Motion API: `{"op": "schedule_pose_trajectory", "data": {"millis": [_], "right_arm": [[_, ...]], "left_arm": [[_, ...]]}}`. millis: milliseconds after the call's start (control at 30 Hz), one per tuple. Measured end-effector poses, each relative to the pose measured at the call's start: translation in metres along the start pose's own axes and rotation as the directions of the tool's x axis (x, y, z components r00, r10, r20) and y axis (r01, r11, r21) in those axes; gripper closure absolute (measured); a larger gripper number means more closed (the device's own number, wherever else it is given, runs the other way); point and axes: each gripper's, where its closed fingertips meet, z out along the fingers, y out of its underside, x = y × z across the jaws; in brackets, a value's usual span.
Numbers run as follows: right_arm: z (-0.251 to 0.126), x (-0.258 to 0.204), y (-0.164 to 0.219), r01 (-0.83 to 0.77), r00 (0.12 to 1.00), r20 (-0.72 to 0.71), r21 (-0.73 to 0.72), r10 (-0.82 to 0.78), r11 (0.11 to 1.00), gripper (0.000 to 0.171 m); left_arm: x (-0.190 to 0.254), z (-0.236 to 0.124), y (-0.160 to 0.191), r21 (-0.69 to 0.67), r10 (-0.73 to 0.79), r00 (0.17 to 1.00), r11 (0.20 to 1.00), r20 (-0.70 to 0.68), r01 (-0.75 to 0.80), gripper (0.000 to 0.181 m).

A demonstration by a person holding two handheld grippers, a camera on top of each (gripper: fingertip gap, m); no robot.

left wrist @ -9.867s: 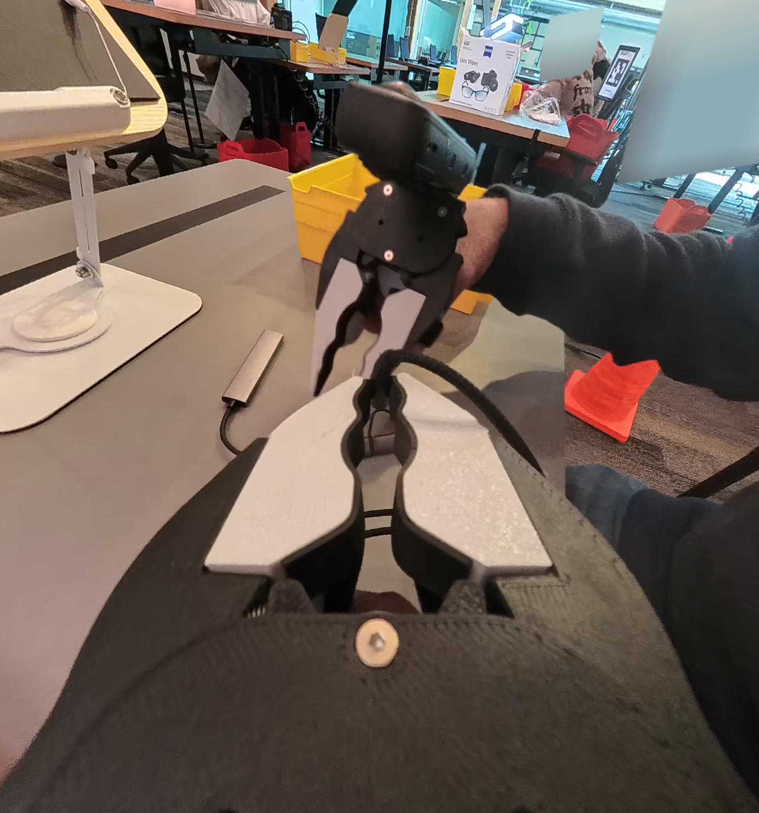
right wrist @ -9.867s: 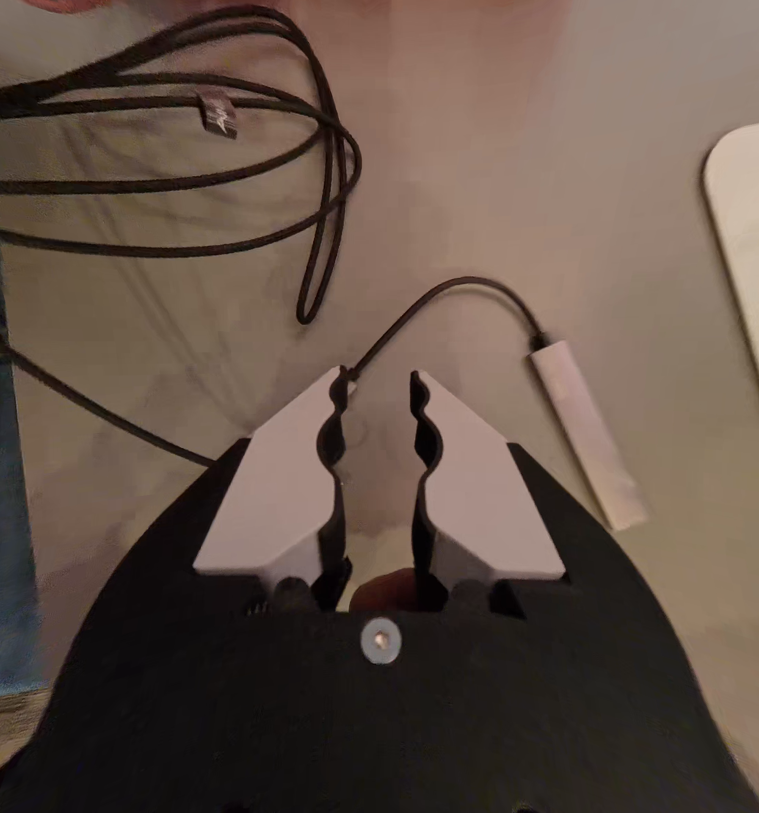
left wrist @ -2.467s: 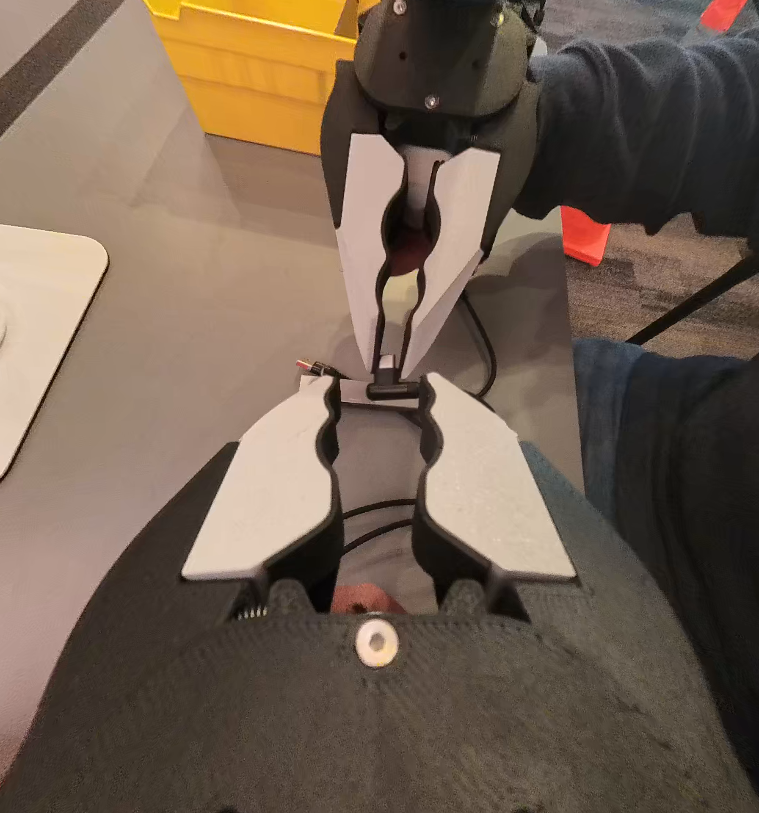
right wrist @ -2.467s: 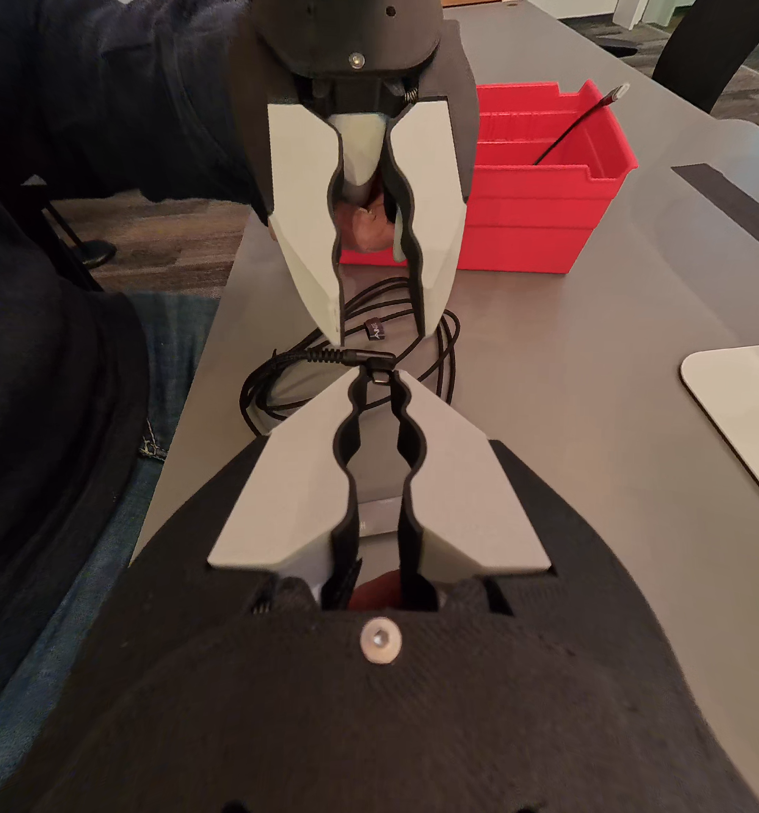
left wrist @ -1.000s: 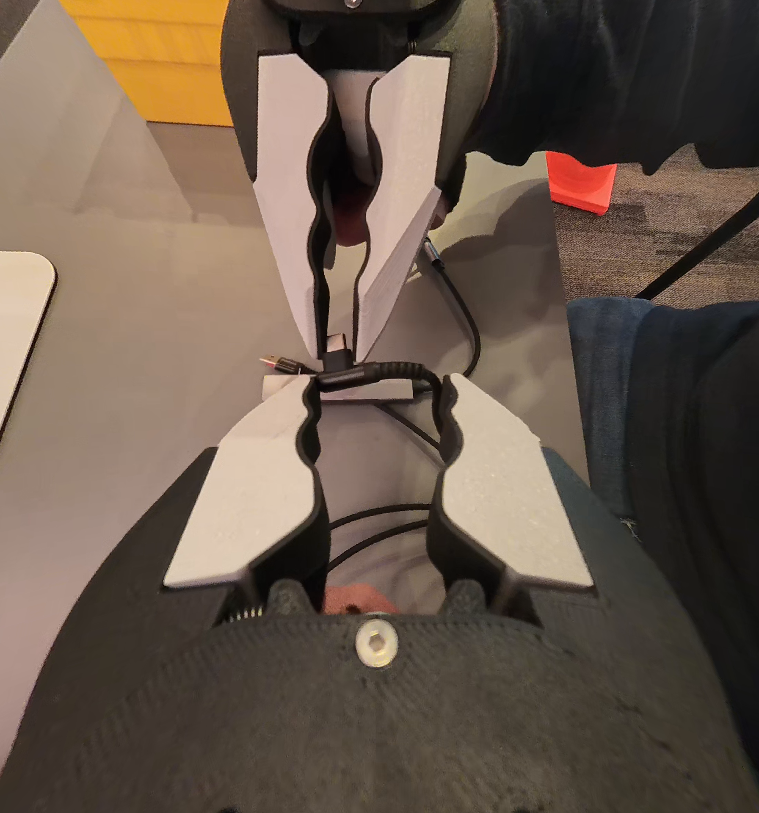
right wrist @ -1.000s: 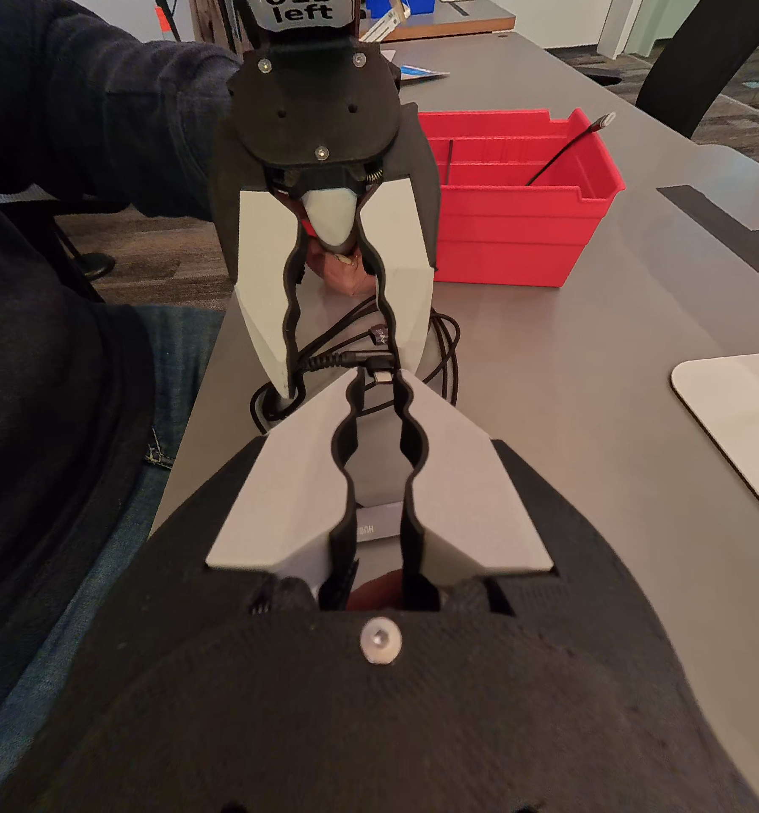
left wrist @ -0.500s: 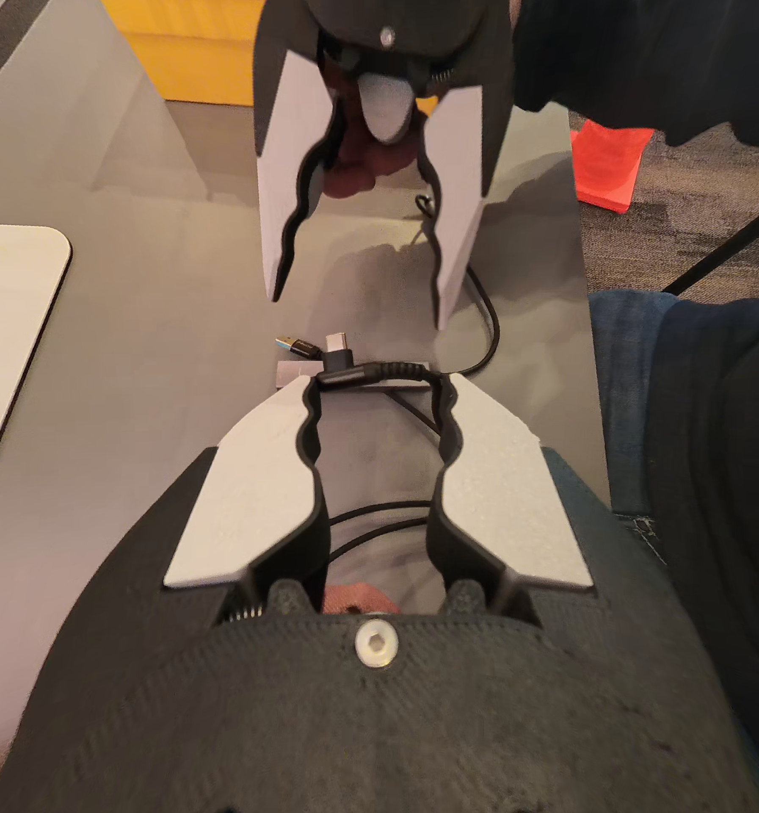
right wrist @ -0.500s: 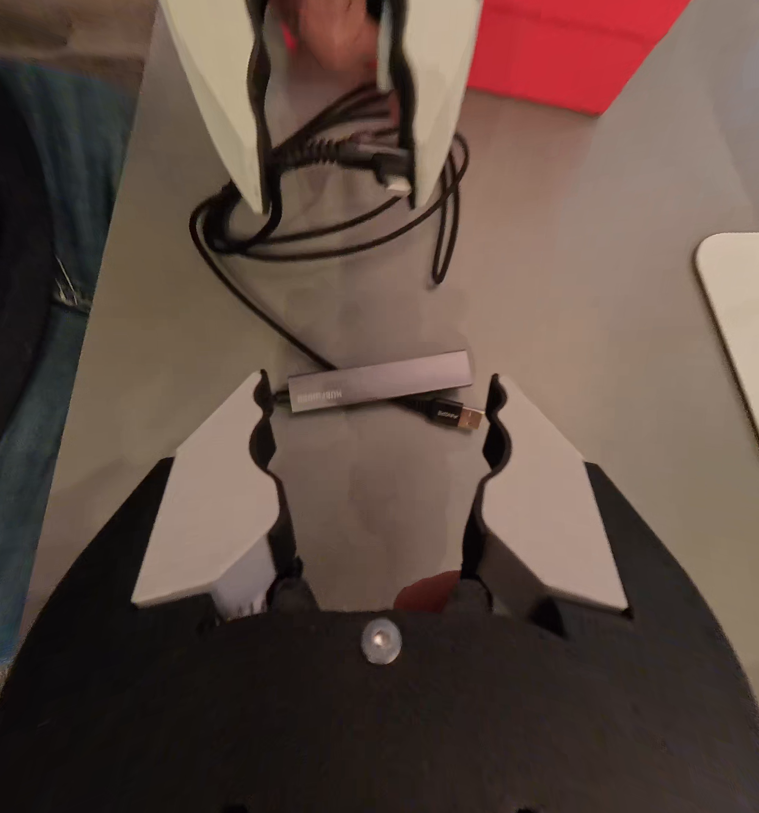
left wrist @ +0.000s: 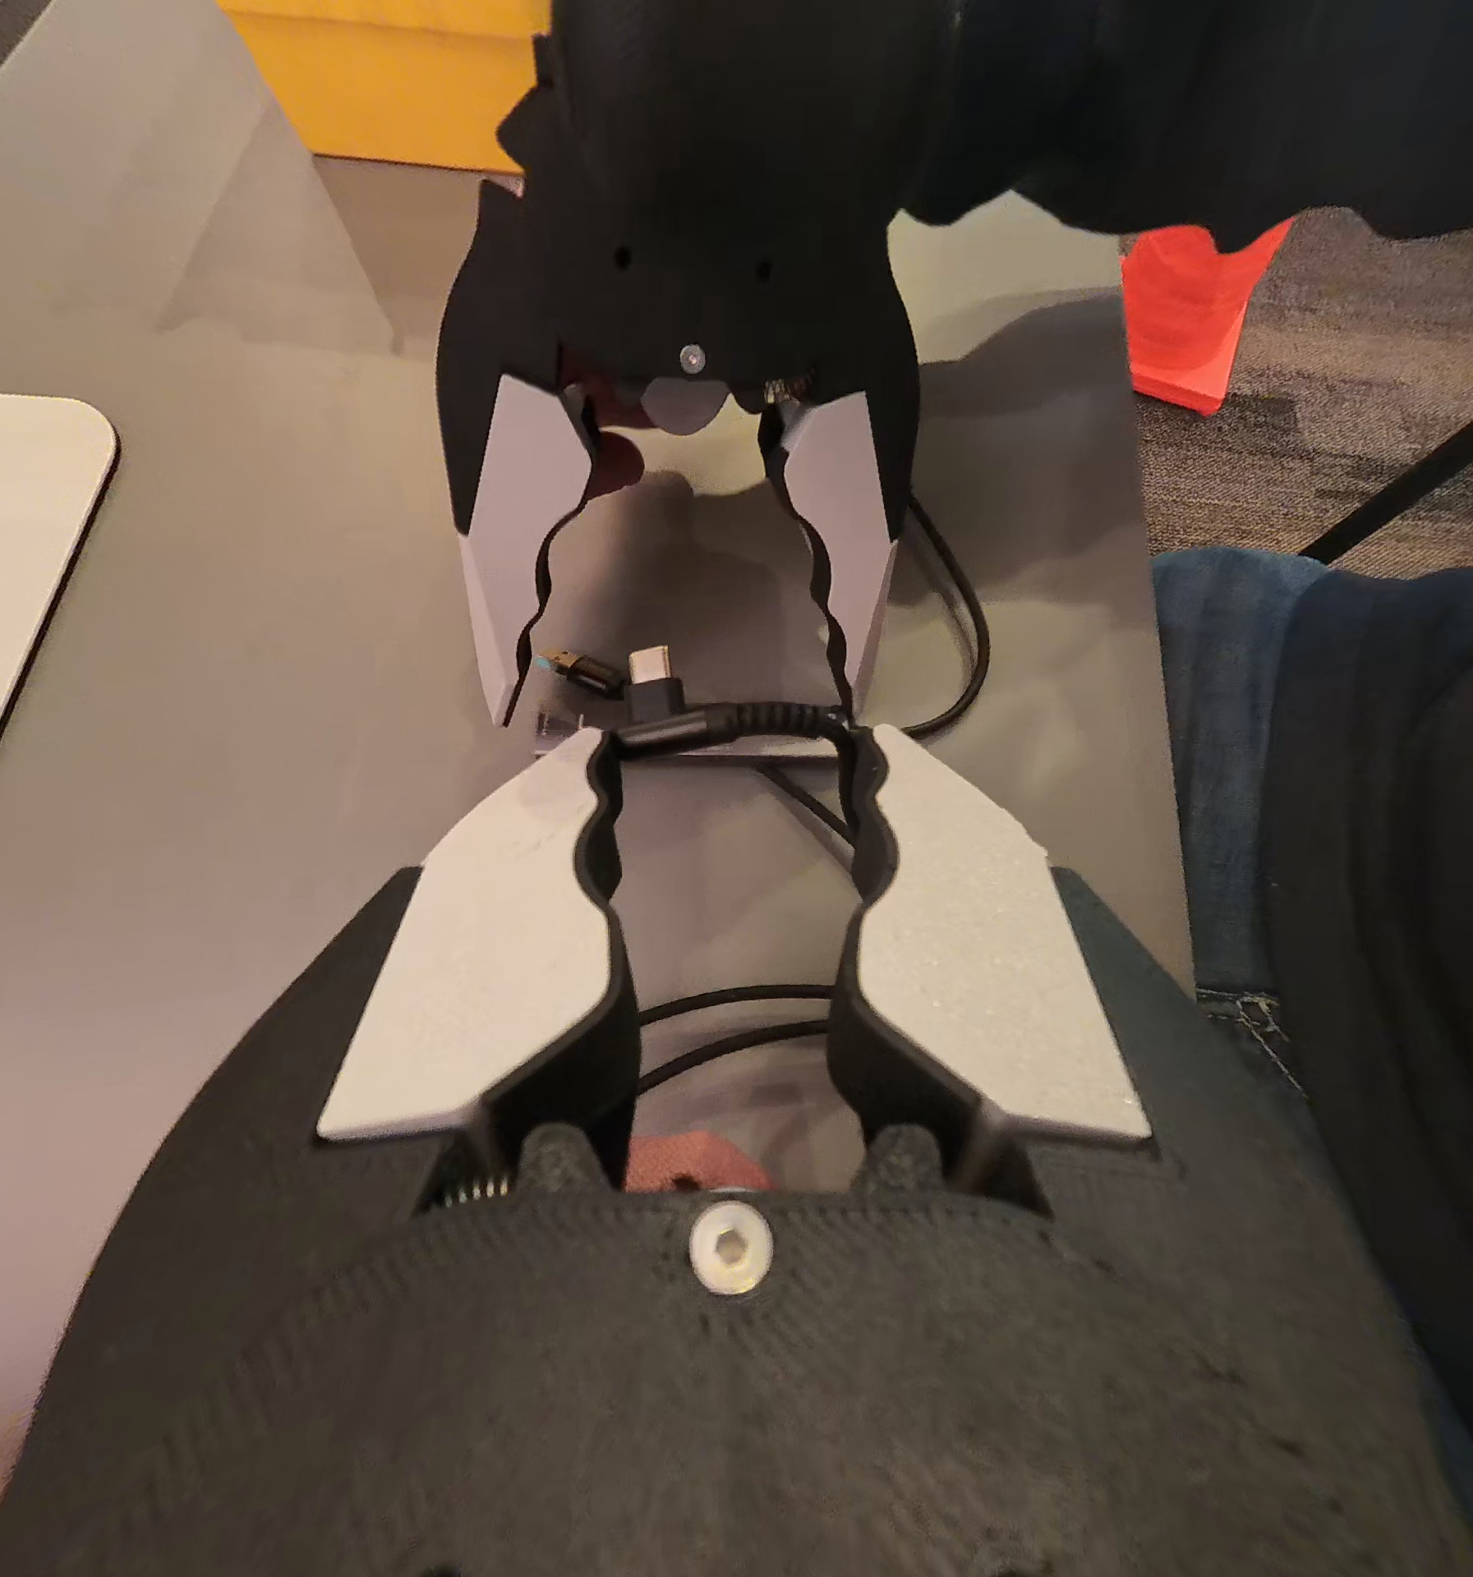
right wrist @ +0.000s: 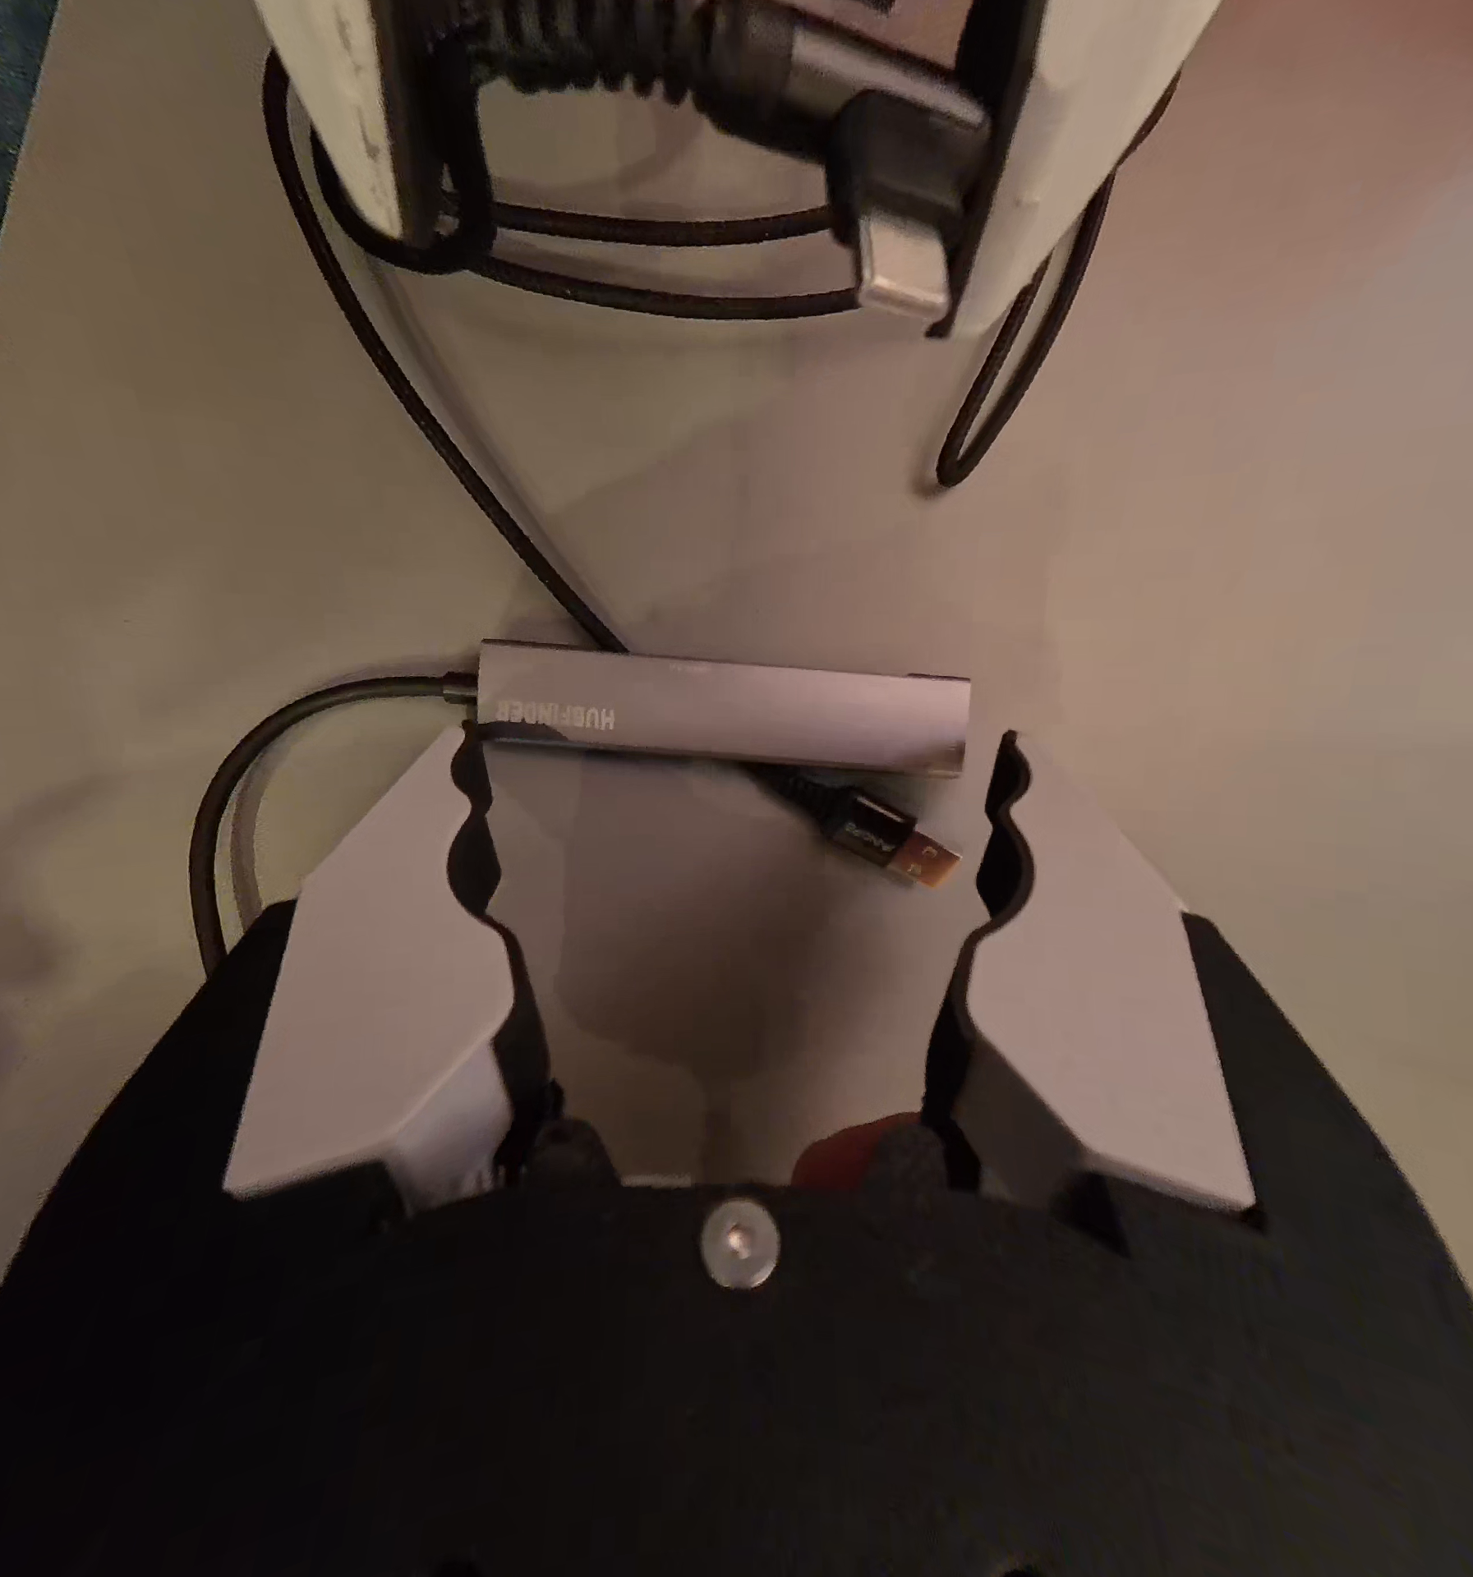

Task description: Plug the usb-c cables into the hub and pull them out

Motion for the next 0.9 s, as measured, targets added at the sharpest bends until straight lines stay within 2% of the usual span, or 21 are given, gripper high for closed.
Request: {"op": "schedule_pose_trajectory", "data": {"millis": [67,300,433,667,900], "right_arm": [[0.001,0.001,-0.002,-0.006,1.0,0.009,-0.002,0.006,1.0,0.065],[0.003,0.0,-0.004,-0.047,0.999,-0.004,0.015,0.047,0.999,0.065],[0.0,-0.002,-0.005,-0.109,0.994,0.018,0.073,0.108,0.991,0.065],[-0.022,-0.002,-0.02,-0.176,0.984,0.076,0.209,0.163,0.962,0.065],[-0.044,0.005,-0.033,-0.149,0.987,0.087,0.233,0.132,0.961,0.065]], "left_arm": [[-0.001,0.001,0.002,0.0,-0.002,1.0,1.0,-0.001,0.002,0.129],[-0.003,0.0,0.007,0.003,-0.018,1.0,1.0,0.007,0.018,0.129],[-0.006,0.0,0.012,-0.014,-0.012,1.0,1.0,0.028,0.012,0.129],[-0.012,0.007,0.025,-0.117,0.067,0.996,0.991,0.064,-0.059,0.129],[-0.018,0.011,0.021,-0.152,0.093,0.993,0.985,0.067,-0.082,0.129]]}}
